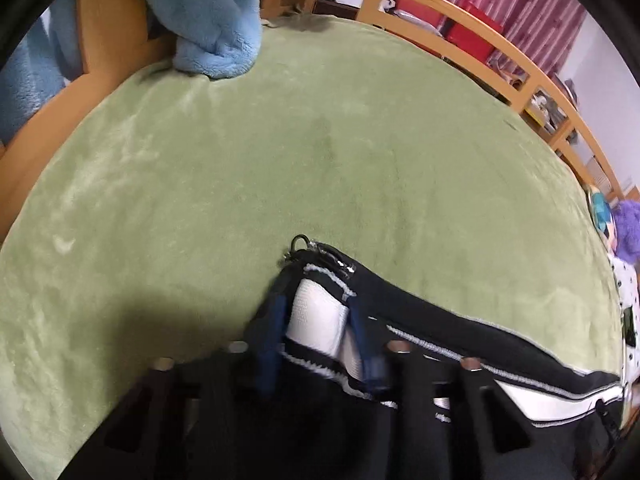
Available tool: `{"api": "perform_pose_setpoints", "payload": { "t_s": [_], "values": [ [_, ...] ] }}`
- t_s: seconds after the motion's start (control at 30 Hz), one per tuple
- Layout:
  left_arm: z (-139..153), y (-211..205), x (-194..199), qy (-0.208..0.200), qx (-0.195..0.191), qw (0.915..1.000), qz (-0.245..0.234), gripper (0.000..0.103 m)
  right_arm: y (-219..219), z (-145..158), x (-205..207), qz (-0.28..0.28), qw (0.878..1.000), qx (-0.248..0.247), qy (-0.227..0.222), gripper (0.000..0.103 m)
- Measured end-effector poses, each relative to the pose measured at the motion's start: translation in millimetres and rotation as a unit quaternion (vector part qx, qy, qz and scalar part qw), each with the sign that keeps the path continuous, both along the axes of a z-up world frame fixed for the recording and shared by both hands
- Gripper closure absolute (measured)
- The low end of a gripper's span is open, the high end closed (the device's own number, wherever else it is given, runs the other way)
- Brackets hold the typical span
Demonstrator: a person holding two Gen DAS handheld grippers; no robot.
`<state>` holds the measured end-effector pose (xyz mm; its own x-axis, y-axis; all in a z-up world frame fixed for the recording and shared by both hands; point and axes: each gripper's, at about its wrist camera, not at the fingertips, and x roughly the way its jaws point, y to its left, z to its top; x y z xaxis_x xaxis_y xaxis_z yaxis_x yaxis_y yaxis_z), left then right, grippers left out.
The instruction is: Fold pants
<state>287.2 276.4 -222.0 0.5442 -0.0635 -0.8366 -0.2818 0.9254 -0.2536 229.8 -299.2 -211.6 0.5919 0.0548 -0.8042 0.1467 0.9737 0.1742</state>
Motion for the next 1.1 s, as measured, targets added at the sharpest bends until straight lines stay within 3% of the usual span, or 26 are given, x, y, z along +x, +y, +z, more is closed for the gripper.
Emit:
{"api": "perform_pose_setpoints", "payload": {
  "t_s": [0.1,0.23,0.33,0.47,0.5,0.57,0.63,0.77,0.87,1.03,1.1],
  "values": [
    [15,1,-13,-0.042,-0.001,0.9991,-0.001,0.090,2,2,3,-0.001,1.000,0.002,0.000,0.047],
    [42,23,-31,-0.111,-0.044,0.9924,0.030,0.090,8,13,5,0.009,1.000,-0.009,-0.016,0.047],
    [26,22,-19,-0.085,-0.031,0.9951,0.040,0.090,12,18,5,0.018,0.999,-0.015,-0.030,0.046],
    [3,18,-1,-0.032,-0.021,0.9987,0.033,0.081,16,-1,15,0.027,0.999,-0.018,0.002,0.046],
    [4,21,-4,-0.037,-0.038,0.9980,0.032,0.079,16,-7,17,0.027,0.999,-0.020,0.012,0.046],
    [16,28,-18,-0.061,-0.068,0.9953,0.032,0.059,17,-21,24,0.032,0.999,-0.033,0.027,0.043],
    [32,31,-36,-0.080,-0.062,0.9941,0.039,0.051,21,-22,27,0.028,0.998,-0.047,0.036,0.043],
    [54,29,-80,-0.086,-0.012,0.9955,0.038,0.051,30,0,14,0.034,0.998,-0.045,0.009,0.043],
    [53,27,-114,-0.083,-0.028,0.9959,0.021,0.053,36,16,-6,0.040,0.998,-0.045,-0.019,0.043],
    [37,17,-173,-0.065,-0.009,0.9969,0.042,0.053,38,28,-40,0.056,0.996,-0.050,-0.042,0.042],
    [26,19,-187,-0.066,-0.032,0.9959,0.052,0.053,34,27,-49,0.057,0.997,-0.041,-0.035,0.042]
  ]
}}
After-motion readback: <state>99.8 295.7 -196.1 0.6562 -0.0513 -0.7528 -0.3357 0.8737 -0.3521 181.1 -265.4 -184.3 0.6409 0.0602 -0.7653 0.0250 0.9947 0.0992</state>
